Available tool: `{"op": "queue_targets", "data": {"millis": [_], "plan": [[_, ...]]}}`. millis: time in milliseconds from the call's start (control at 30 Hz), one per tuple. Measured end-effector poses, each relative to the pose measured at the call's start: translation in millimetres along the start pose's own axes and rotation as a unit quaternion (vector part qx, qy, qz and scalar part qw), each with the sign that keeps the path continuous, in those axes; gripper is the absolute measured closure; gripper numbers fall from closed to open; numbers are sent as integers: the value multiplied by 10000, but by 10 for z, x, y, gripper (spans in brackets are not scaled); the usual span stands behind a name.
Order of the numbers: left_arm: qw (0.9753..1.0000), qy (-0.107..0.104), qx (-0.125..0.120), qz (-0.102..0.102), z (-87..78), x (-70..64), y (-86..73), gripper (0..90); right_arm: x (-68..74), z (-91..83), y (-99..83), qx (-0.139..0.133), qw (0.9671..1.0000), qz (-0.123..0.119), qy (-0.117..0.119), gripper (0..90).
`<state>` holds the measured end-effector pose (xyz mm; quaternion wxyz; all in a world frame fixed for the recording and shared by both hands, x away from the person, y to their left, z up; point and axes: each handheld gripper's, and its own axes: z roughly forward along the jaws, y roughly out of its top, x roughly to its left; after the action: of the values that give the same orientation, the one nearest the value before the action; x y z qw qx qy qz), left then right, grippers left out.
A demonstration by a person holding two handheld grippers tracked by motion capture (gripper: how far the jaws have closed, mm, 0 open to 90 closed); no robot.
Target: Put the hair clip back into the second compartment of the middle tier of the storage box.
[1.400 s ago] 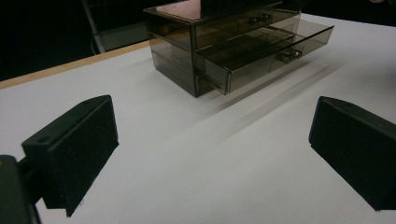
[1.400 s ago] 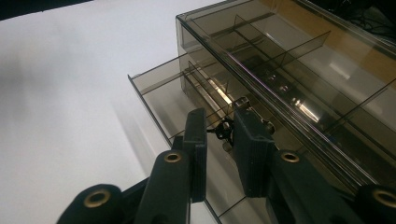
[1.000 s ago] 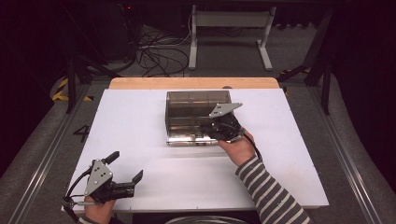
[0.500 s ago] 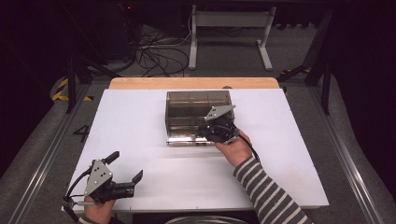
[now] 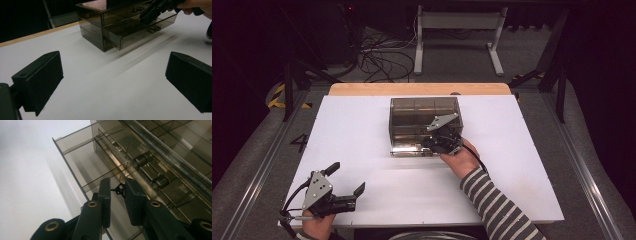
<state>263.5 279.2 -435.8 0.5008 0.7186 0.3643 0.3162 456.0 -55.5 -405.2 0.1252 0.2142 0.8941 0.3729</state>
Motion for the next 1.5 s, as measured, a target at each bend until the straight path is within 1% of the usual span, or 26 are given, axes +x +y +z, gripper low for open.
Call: {"op": "queue_targets", "data": {"millis": [167,400,500,667,700,800,867,1000,1167,1333,1400,1500], "plan": [[10000,-9,9,12,-2,-1,0,21,-4,41,-10,109,9999,-56,-57,759],[10000,-11,-4,20,-7,-3,2,22,-14,84,-22,202,9997,-32,-104,758],[10000,-11,-13,19,-8,-1,2,22,-16,88,-25,216,9997,-47,-116,759],[10000,-14,-15,21,-9,-1,2,22,-29,98,-30,253,9996,-5,-139,758],[10000,-14,-16,20,-9,-2,2,22,-36,98,-32,261,9995,-37,-145,757],[10000,-16,-15,20,-8,-2,3,22,-37,96,-32,262,9995,-31,-144,756],[10000,-22,-11,16,-7,-3,2,22,-32,93,-30,243,9996,-39,-147,751],[10000,-25,-9,6,-6,-8,2,22,-26,88,-27,194,9997,-59,-151,713],[10000,-25,6,21,-2,-4,3,23,-20,52,-16,122,9998,-80,-134,706],[10000,-34,21,23,4,-8,4,23,-2,-66,16,-149,9998,-90,-129,697],[10000,-32,18,14,4,-7,4,23,4,-109,27,-224,9995,-133,-149,691],[10000,-31,26,17,7,-10,3,23,20,-175,44,-352,9992,-159,-121,661]]}}
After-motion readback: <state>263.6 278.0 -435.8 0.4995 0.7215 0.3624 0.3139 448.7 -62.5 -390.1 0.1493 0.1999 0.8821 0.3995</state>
